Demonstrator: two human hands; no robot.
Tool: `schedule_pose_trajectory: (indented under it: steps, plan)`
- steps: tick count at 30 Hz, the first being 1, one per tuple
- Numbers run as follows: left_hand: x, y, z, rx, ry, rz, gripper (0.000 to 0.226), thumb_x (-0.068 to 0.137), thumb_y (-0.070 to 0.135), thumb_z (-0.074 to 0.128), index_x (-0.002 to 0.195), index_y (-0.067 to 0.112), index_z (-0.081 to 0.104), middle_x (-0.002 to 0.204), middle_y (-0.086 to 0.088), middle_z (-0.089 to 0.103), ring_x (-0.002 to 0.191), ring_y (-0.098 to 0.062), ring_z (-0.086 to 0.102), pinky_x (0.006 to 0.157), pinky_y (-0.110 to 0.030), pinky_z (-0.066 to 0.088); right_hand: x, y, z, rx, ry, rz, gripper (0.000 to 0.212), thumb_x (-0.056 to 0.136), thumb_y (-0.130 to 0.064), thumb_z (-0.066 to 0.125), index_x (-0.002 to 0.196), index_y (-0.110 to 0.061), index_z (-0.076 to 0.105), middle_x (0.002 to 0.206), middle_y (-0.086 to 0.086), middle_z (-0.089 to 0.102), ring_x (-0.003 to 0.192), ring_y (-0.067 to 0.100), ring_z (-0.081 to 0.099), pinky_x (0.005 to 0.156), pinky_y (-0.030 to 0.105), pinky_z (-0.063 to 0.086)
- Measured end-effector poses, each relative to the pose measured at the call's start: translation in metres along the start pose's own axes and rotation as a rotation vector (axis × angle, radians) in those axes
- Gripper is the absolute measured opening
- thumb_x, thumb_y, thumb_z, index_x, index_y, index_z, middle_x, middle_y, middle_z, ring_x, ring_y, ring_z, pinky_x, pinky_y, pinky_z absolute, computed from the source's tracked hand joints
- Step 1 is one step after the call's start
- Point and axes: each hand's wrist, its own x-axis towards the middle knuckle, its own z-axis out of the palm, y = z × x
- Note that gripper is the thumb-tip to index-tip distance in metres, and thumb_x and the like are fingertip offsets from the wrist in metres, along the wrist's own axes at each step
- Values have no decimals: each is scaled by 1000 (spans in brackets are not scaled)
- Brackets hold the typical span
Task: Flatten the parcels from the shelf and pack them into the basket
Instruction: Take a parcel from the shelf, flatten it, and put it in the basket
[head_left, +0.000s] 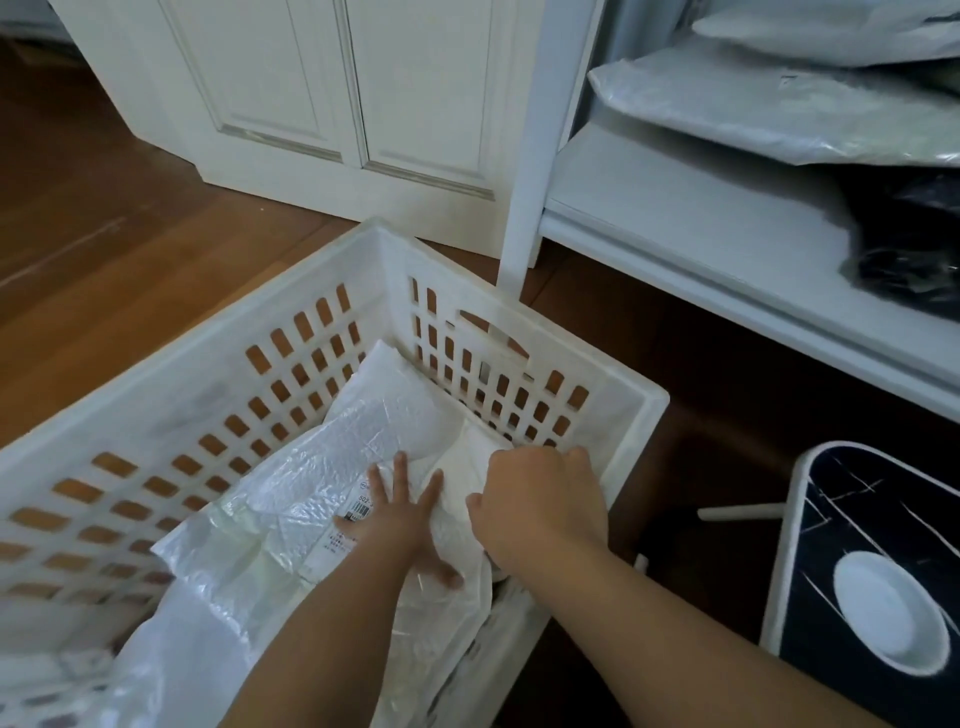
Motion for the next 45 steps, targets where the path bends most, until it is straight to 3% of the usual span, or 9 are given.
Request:
schedule_pose_trajectory:
  steps: [5, 9, 15, 26, 30, 34, 36, 39, 45]
  plan:
    - [-13, 10, -50, 1, 75, 68, 122, 62, 69, 72, 152, 35, -4, 159, -6, -20, 143, -38, -19, 115, -60, 13, -14, 7, -6, 318, 170, -48, 47, 97, -54, 37, 124, -20, 57, 118, 0, 63, 108, 16, 56, 100, 34, 41]
    - [-73, 32, -115, -12, 314, 176, 96, 82, 45, 69, 153, 24, 8, 161, -8, -5, 146, -31, 16, 116, -43, 27, -47, 32, -3, 447, 235, -137, 56, 95, -59, 29, 140, -27, 41, 142, -8, 46, 132, 12, 38, 115, 31, 21]
    - [-152, 97, -172, -90, 564, 325, 70, 93, 51, 50, 149, 14, 28, 159, -9, 17, 140, -28, 32, 111, -43, 32, -117, 136, 5, 267, 384, 120, 55, 86, -57, 35, 113, -23, 70, 117, -8, 67, 115, 12, 59, 100, 33, 45]
    - [-273, 312, -197, 19, 679, 815, 60, 96, 48, 46, 147, 18, 35, 158, -3, 19, 143, -16, 25, 112, -27, 24, -227, 347, -36, 135, 626, 643, 53, 84, -51, 36, 101, -17, 72, 117, 12, 64, 116, 28, 43, 81, 46, 53]
    - [-293, 383, -199, 18, 705, 895, 58, 96, 47, 45, 146, 19, 37, 160, -2, 14, 144, -16, 21, 113, -27, 24, -243, 406, -59, 74, 686, 728, 50, 81, -48, 39, 92, -14, 73, 117, 15, 64, 113, 34, 52, 77, 48, 53]
    - [-298, 433, -202, 95, 764, 925, 53, 97, 46, 44, 143, 20, 42, 160, -4, 11, 146, -18, 16, 114, -31, 26, -242, 459, -86, -14, 693, 737, 27, 69, -34, 79, 81, -10, 73, 115, 15, 64, 109, 34, 55, 74, 47, 52]
    - [-295, 453, -207, 104, 784, 922, 49, 97, 44, 45, 139, 19, 46, 160, -3, 11, 146, -17, 16, 113, -32, 28, -234, 481, -101, -78, 617, 740, 31, 70, -31, 80, 93, -11, 71, 130, 15, 56, 119, 35, 51, 86, 47, 45]
    - [-280, 481, -226, 0, 805, 924, 55, 96, 43, 46, 146, 24, 35, 157, -4, 22, 142, -22, 26, 112, -36, 30, -214, 508, -113, -131, 576, 679, 38, 94, -29, 50, 130, -18, 52, 155, 7, 19, 142, 29, 17, 108, 42, 23]
    - [-253, 547, -261, -77, 771, 675, 57, 95, 57, 31, 148, 43, 17, 151, -10, 35, 138, -37, 25, 108, -48, 22, -182, 512, -108, -113, 550, 567, 48, 96, -22, 45, 143, -20, 36, 159, 6, 8, 145, 28, 6, 113, 42, 15]
